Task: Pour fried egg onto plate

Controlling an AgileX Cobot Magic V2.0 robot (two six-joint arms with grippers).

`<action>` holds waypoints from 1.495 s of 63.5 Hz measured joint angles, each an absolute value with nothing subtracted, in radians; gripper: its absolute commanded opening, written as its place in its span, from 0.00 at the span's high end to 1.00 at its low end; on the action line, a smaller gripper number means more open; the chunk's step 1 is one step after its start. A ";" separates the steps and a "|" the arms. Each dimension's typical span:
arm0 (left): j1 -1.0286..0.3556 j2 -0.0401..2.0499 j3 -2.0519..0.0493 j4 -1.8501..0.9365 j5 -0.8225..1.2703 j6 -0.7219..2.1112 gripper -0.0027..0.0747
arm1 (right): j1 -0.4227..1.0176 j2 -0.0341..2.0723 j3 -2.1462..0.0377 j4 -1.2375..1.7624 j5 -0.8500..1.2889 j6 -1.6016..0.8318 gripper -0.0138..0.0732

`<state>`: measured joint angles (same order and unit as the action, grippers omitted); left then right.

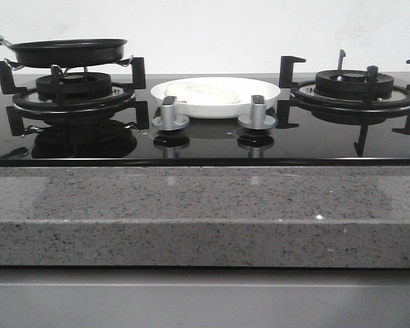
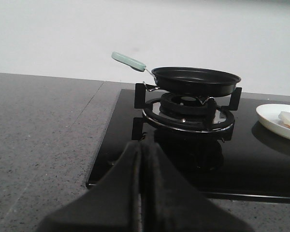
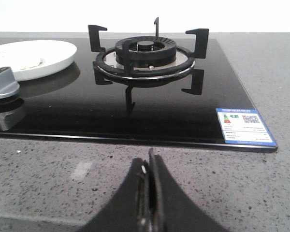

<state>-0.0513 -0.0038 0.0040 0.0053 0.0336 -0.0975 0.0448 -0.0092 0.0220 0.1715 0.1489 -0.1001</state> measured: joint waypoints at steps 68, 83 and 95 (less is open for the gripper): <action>-0.051 -0.004 0.004 0.005 0.028 -0.097 0.99 | 0.045 -0.011 0.027 0.000 0.022 0.036 0.98; -0.051 -0.004 0.004 0.005 0.028 -0.097 0.99 | 0.045 -0.011 0.027 0.000 0.015 0.036 0.98; -0.051 -0.004 0.004 0.005 0.028 -0.097 0.99 | 0.045 -0.011 0.027 0.000 0.015 0.036 0.98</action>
<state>-0.0513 -0.0038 0.0040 0.0053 0.0276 -0.0975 0.0448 -0.0109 0.0265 0.0000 0.0154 0.0359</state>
